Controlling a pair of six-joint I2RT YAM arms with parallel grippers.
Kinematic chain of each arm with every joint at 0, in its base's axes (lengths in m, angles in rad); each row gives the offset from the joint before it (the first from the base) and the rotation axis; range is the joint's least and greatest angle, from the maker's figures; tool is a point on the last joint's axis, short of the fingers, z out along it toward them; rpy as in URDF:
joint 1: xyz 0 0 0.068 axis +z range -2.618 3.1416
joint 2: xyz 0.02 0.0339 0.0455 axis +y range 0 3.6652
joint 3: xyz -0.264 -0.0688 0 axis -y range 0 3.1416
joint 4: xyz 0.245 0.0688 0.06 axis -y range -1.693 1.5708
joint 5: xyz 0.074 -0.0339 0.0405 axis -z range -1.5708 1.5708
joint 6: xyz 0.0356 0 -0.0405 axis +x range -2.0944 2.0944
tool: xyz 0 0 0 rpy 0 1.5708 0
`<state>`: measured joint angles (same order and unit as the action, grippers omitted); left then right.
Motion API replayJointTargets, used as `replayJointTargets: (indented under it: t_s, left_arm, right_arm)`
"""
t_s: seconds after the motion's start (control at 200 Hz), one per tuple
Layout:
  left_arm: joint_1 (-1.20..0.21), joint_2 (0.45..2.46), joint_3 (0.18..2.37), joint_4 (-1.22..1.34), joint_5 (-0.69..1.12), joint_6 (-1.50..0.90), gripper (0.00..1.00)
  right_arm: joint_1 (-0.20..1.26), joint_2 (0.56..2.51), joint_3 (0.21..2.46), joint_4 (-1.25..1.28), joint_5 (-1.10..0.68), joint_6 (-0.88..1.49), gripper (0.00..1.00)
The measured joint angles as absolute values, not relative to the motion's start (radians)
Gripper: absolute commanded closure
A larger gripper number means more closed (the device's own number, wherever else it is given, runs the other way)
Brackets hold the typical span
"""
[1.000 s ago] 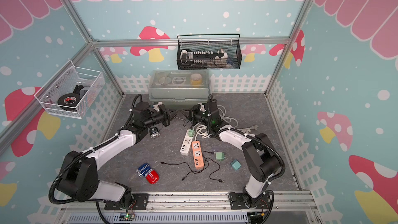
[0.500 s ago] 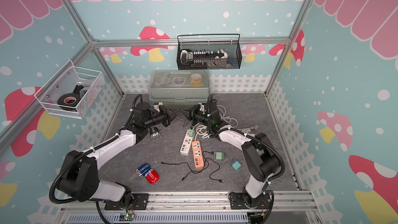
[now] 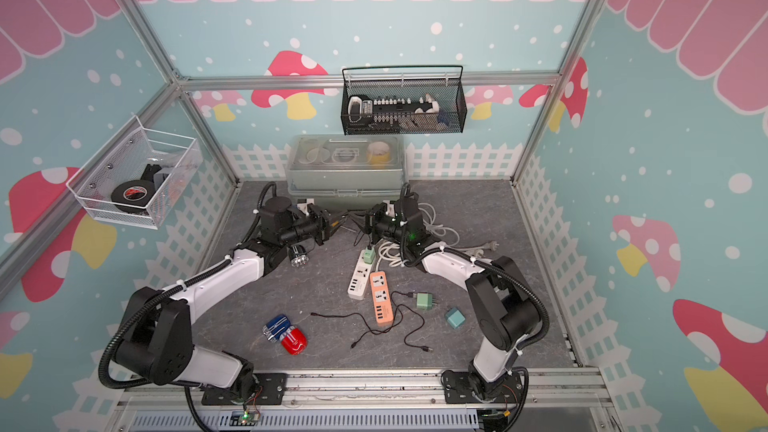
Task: Charge the electric shaver
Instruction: Pick up the charging cable from the center of the board.
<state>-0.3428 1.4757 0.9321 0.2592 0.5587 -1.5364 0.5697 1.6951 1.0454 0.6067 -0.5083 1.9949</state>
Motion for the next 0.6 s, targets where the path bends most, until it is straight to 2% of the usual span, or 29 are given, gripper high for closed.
replayJointTargets:
  t_s: [0.16, 0.38, 0.545, 0.6]
  left_arm:
    - [-0.342, 1.476, 0.933, 0.259, 0.552, -1.533, 0.87]
    - [-0.350, 1.491, 0.941, 0.265, 0.548, -1.538, 0.85]
    - [-0.360, 1.491, 0.941, 0.274, 0.533, -1.542, 1.00]
    - [-0.361, 1.491, 0.941, 0.274, 0.527, -1.541, 1.00]
  right_arm:
    - [0.570, 1.695, 1.044, 0.607, -0.508, 1.995, 1.00]
    - [0.570, 1.695, 1.044, 0.606, -0.505, 1.995, 1.00]
    - [0.572, 1.695, 1.039, 0.606, -0.495, 1.999, 1.00]
    - [0.574, 1.695, 1.038, 0.606, -0.488, 2.003, 1.00]
